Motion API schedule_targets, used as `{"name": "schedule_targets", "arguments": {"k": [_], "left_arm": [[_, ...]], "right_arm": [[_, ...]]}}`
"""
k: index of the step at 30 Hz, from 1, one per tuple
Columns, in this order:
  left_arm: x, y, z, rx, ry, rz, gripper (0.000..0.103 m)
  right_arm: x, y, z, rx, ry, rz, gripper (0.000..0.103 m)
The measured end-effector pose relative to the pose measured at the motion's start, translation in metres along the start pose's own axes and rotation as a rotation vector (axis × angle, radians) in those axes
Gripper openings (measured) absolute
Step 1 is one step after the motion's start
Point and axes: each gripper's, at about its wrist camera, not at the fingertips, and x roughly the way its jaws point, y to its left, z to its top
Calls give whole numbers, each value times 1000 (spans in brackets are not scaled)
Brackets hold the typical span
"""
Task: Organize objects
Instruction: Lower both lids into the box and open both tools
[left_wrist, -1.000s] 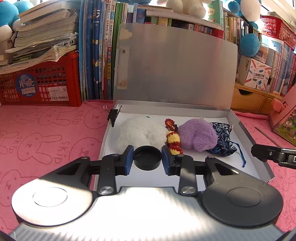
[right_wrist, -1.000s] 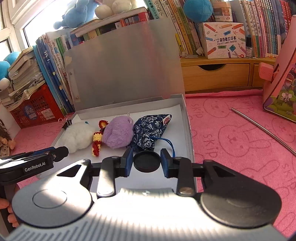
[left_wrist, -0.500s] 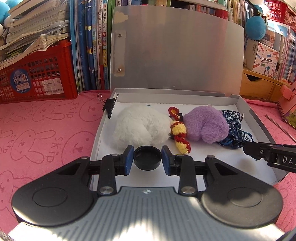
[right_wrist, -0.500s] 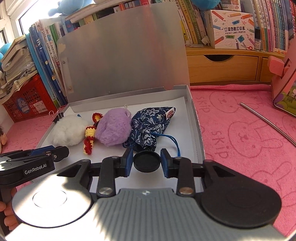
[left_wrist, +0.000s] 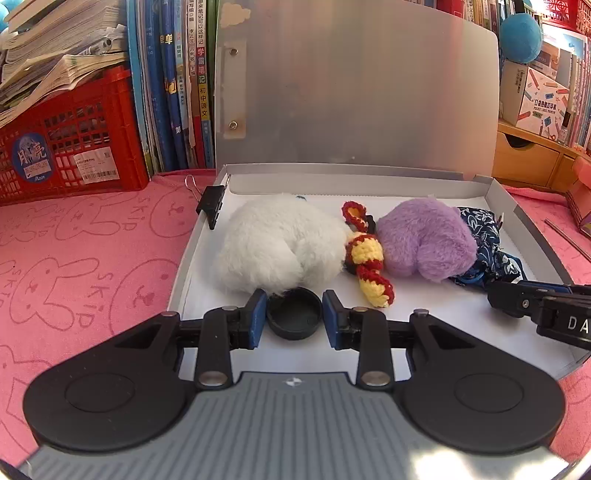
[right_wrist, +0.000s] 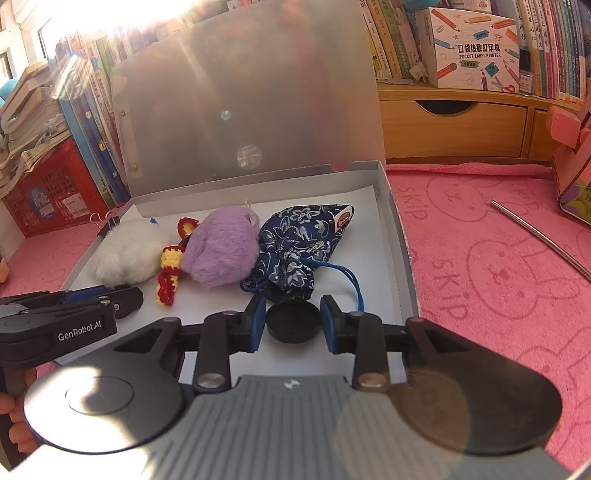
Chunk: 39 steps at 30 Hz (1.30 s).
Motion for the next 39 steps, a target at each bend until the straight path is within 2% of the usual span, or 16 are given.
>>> {"name": "schedule_targets", "arguments": {"k": [8,9,11,13,15,18,21,27,39], "left_arm": [[1,-1,1,10,-7,5,38],[0,-1,0,9,-8,4,38],[0,-1,0,7,-6,-10,40],[-1,0,1,1,0,-25,46],[-3,0,1,3,-3,-38,60],[-11,-2,1,28,-30,-31,74],[-19,-3,3,49,-57,-28,82],[-41,-2,6,60,-83,-22,84],[-106,-2,-14,101,-135,-86,85]], "right_arm": [[0,0,0,2,-6,4,42],[-1,0,0,6,-6,10,55],[-3,-1,1,20,-7,43,61],[-7,2,2,14,-21,41,68],[-11,4,3,1,-34,46,71],[-19,4,5,5,-45,62,76],[-29,3,5,7,-61,69,80],[-56,2,1,-5,-93,97,86],[-126,10,-22,-96,-170,166,93]]}}
